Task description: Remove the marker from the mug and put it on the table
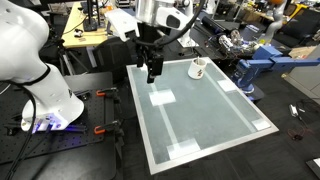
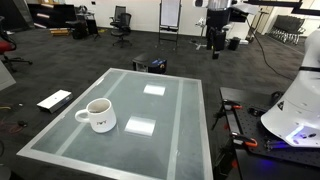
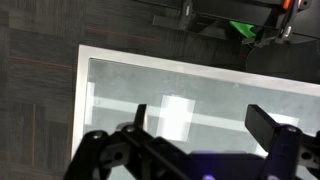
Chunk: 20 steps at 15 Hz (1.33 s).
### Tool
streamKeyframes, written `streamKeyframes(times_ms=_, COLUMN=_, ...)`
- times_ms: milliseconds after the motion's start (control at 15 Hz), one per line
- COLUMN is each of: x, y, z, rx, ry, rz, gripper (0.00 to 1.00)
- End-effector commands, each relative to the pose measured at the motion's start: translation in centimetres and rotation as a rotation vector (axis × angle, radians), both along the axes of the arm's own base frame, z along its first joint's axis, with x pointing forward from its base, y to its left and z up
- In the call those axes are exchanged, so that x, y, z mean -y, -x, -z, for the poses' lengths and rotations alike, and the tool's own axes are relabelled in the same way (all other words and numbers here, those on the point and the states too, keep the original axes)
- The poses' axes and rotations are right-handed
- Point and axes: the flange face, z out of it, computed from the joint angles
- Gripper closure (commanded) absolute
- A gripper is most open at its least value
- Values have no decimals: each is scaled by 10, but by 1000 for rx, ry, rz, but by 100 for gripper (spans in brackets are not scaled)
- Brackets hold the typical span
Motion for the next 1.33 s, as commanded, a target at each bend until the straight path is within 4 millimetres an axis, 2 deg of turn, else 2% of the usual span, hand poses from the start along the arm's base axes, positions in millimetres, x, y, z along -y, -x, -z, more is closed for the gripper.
streamKeyframes(times_ms=0, x=-4, y=-29, z=-15, rx=46, ry=14, rz=-65, gripper=0)
streamKeyframes(times_ms=333, x=-11, y=-75, z=-38, rx=120, ry=32, rz=-174, gripper=0)
streamKeyframes(times_ms=800, x=-23, y=-141, z=-52, rx=240, ry=56, rz=-333, gripper=0)
streamKeyframes(times_ms=1267, x=-48, y=-190, z=-47, rx=338, ry=-54, rz=-554, gripper=0)
